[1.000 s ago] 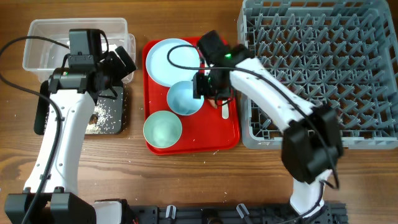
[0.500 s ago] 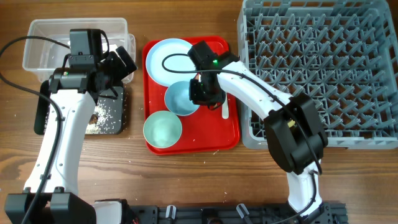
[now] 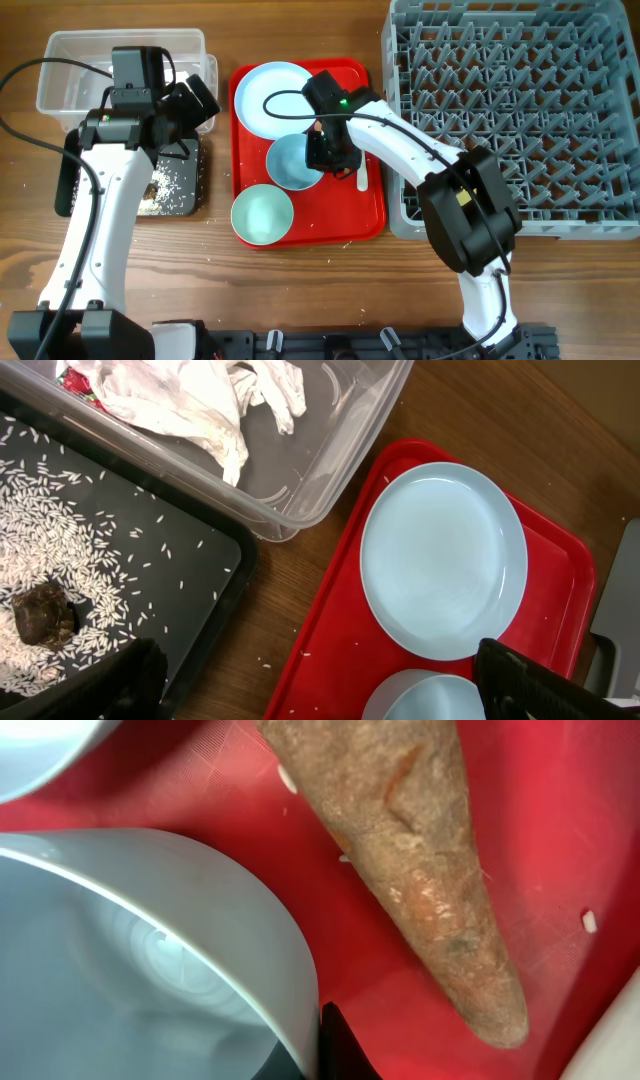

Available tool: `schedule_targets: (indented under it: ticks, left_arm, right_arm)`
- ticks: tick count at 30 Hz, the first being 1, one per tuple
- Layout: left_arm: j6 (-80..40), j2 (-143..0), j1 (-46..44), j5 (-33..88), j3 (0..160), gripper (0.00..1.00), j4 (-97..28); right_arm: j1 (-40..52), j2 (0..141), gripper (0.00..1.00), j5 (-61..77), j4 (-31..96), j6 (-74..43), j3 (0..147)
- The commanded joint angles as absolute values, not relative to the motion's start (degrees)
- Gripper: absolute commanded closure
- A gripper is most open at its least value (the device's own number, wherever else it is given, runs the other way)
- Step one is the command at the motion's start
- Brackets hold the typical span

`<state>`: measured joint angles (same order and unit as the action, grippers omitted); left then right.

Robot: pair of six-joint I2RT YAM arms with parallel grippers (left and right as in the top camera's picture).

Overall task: Sort waste into correct bins and load items into the dishwasher rack
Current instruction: 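Reach the right gripper to the light-blue bowl on the red tray, then lift the light-blue bowl and carry it into the dish rack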

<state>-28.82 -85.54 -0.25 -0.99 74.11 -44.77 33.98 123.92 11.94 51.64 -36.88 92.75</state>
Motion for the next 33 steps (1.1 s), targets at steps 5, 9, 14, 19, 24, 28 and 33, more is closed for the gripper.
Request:
schedule_targets:
  ticks: [5, 9, 14, 19, 24, 28, 33]
  left_arm:
    - [-29.17, -85.08, -0.03, -0.95, 74.91, 0.00, -44.66]
    - [-29.17, -85.08, -0.05, -0.95, 74.91, 0.00, -44.66]
    - [-29.17, -85.08, -0.03, -0.95, 74.89, 0.00, -44.66]
    - [-29.17, -85.08, -0.03, -0.95, 74.91, 0.00, -44.66]
    - [-29.17, -85.08, -0.03, -0.95, 74.89, 0.00, -44.66]
    - [-29.17, -85.08, -0.03, -0.95, 74.91, 0.00, -44.66]
    - [-29.17, -85.08, -0.03, -0.95, 74.91, 0.00, -44.66]
  right_arm:
    - [30.37, 116.57, 0.96, 10.33, 53.06, -32.27, 96.03]
    - [27.11, 109.80, 0.96, 8.27, 54.59, -28.42, 96.75]
    - [23.88, 101.62, 0.96, -1.89, 56.64, -25.10, 96.77]
    - [20.84, 96.99, 0.96, -8.40, 57.87, -20.82, 97.01]
    - [15.99, 96.42, 0.96, -15.99, 58.94, -18.09, 101.56]
    - [14.20, 96.82, 0.96, -20.73, 57.19, -16.34, 107.13]
    - [14.22, 98.48, 0.96, -28.29, 53.71, -14.94, 111.42]
